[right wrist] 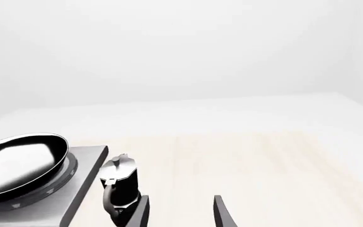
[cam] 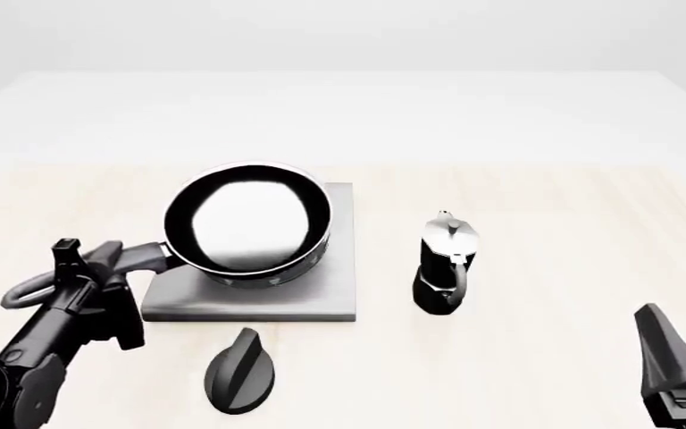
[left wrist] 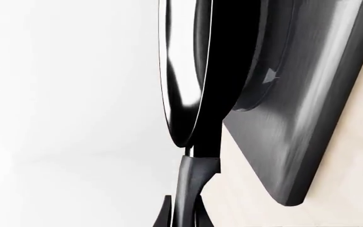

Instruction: Turn on the stove and put the frying pan on it.

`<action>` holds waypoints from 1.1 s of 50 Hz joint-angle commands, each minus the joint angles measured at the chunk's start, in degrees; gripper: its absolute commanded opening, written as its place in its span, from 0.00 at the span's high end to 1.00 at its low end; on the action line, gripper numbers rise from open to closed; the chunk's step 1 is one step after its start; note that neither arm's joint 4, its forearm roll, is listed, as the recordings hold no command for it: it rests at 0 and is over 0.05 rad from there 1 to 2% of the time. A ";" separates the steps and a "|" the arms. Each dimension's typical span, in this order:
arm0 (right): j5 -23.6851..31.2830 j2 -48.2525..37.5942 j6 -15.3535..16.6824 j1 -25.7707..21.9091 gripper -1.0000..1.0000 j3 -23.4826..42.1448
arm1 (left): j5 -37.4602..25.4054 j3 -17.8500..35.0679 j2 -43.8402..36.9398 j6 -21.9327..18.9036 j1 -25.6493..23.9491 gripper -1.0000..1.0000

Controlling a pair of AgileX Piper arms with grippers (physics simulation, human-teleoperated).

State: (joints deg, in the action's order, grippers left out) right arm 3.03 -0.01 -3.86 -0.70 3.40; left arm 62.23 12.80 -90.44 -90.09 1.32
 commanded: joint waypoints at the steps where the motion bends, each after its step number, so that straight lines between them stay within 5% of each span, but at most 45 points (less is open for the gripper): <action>1: 0.06 0.00 0.01 0.03 0.00 0.05 | 3.27 -0.18 -1.29 -0.53 -0.25 1.00; 52: -0.17 0.00 -0.10 0.33 0.00 -0.30 | 5.97 -1.08 -4.50 -0.98 -0.87 1.00; 53: -0.23 0.00 -0.11 0.32 0.00 -0.34 | 5.56 -0.91 -4.11 -0.80 -0.86 0.00; 55: -0.15 0.00 -0.10 0.32 0.00 -0.23 | 5.41 -0.88 -3.87 -0.69 -0.98 0.00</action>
State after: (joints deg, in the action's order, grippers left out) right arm 2.78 -0.01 -3.95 -0.43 3.05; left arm 67.66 11.49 -95.07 -90.76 0.65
